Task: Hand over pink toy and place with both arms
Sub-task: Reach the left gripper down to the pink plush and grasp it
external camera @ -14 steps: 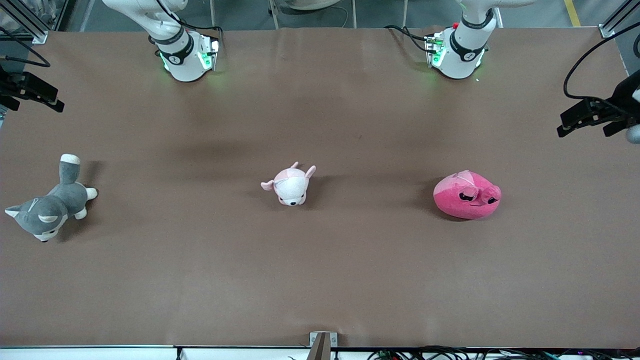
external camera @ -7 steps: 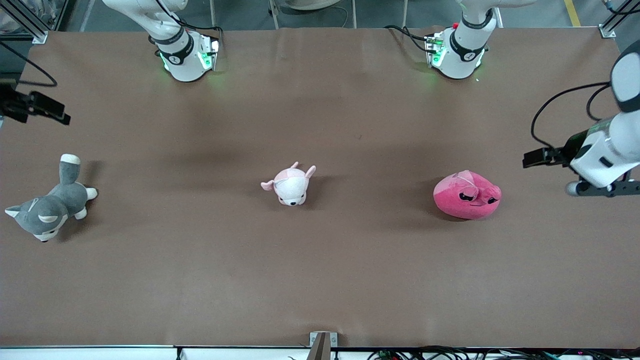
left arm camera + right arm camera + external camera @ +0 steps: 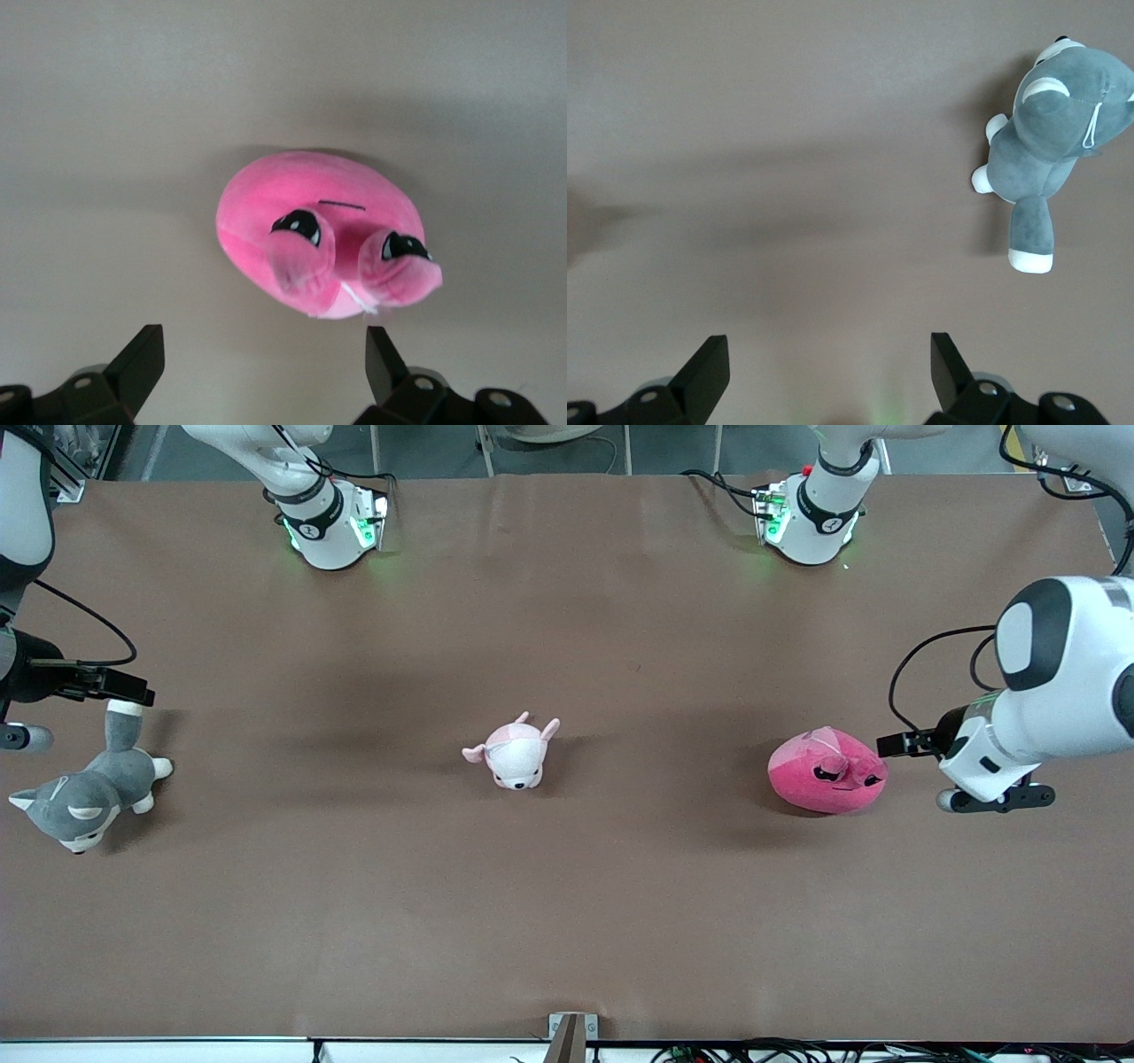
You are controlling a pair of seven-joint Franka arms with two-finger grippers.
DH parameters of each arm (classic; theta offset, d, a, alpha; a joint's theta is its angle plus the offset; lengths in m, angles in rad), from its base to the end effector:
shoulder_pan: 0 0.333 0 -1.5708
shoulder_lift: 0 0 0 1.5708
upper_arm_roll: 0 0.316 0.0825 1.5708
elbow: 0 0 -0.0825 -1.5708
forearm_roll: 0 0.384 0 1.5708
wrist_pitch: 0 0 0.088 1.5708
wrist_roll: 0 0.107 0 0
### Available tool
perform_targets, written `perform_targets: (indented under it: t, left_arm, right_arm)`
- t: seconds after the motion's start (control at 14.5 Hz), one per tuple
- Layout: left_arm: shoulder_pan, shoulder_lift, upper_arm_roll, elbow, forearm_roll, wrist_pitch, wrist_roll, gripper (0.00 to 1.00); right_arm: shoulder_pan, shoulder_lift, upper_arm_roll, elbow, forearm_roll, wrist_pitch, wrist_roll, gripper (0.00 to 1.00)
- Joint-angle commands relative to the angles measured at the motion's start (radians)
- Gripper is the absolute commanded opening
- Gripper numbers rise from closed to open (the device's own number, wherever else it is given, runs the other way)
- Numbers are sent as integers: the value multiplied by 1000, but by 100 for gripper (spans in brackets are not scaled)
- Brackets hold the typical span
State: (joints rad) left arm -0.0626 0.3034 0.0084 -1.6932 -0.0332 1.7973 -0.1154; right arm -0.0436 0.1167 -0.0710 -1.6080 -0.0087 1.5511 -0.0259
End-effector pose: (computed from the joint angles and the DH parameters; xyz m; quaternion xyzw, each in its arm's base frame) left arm 0.6209 -0.0369 0.4042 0.9943 0.0357 -0.1003 0.0060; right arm 0.5753 -0.0652 0.5395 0.9952 -0.0440 -0.0869 0.0024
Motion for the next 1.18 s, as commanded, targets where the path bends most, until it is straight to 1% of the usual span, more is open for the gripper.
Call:
perform_targets:
  t: [0.0,0.21,0.41,0.62,0.76,0.97,1.11]
  left_arm:
    - [0,6,1,-36,-21,53,-6,100]
    - [3,34,1,-42,-21,82,-6,99]
    - [3,54,1,-49,-22,97,-6,89]
    - [-2,66,1,-51,-40,114,-18,77]
    - [-3,75,1,-52,-45,129,-24,64]
    - [-3,88,-7,-52,-45,134,-24,34]
    - [-5,86,-8,-51,-45,134,-26,22]
  right_arm:
    - [-7,-12,10,7,-14,-14,6,100]
    - [-2,-14,10,2,-11,-17,9,100]
    - [2,-14,13,-1,-8,-25,85,100]
    - [2,-15,16,-12,-7,-23,90,100]
    - [4,-17,16,-13,-2,-26,92,100]
    - [8,-17,19,-13,1,-26,144,100]
    - [16,-20,17,-23,1,-25,146,100]
